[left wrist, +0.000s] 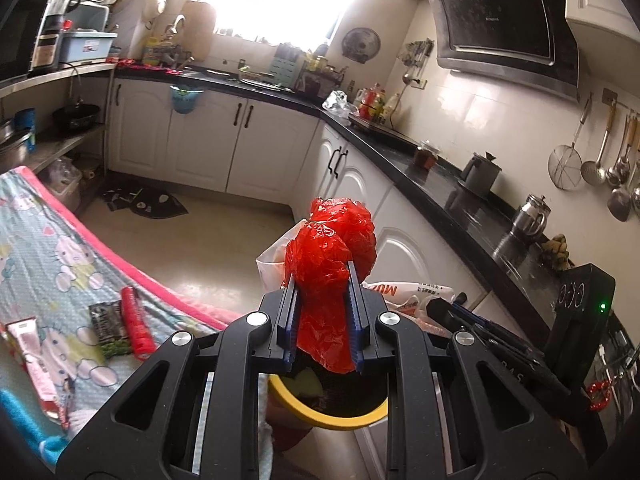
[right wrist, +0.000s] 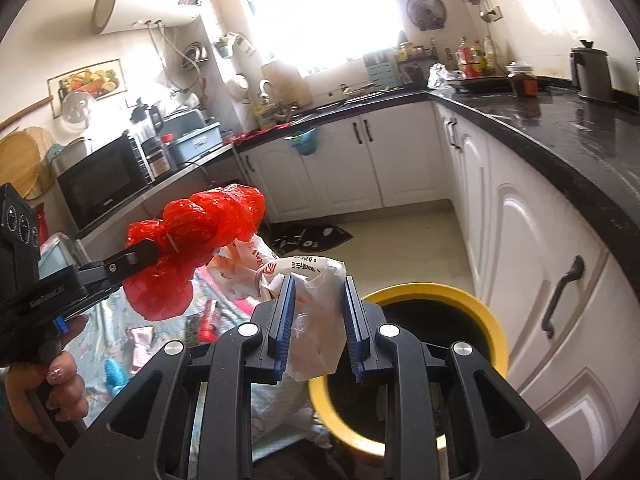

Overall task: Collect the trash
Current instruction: 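Carry both bags over the yellow bin and open both tools to drop them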

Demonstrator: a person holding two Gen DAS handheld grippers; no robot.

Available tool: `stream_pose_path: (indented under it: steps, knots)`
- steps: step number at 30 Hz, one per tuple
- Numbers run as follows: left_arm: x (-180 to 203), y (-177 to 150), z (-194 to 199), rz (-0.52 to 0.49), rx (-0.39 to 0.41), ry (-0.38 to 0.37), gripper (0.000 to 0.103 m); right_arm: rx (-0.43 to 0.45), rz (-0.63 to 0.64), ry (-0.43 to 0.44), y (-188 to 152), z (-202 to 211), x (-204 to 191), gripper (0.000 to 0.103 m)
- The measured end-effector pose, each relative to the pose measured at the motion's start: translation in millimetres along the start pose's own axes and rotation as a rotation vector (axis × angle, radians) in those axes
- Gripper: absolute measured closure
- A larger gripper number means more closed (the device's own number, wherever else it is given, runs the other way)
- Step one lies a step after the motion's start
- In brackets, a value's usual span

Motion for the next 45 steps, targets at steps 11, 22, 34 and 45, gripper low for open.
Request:
stream_pose_path:
  steps: [11, 22, 34, 45]
  knots:
    - [28.1, -16.2, -37.8, -0.028, -0.064, -0.018, 0.089, -0.013, -0.025, -0.142, -10.4, 2.2, 47.2, 0.080]
    - [39.9, -54.4, -92.7, -0.047, -0.193, -0.006, 0.089, -0.121, -0.098, -0.263, -47.2, -22.2, 96.1, 0.080]
    - [27.9, -83.3, -128.9, -0.022, -0.269, 0.048, 0.042, -0.172, -0.145, -0.309, -69.6, -40.0, 117.1, 0.049]
    - [-23.0, -57.3, -85.3, 0.007, -0.156, 0.194, 0.011, -0.107, -0.107, -0.274, -53.2, -29.1, 90.1, 0.027]
Point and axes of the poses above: each gripper's, at about its wrist camera, not at the fingertips, and z roughly against the way its jaws point, x to its right, y to its top, the point moved 8 cm from there along -z, roughly the way its jaws point, and after that the axes turned 11 degrees about y, right-handed, at the moved point
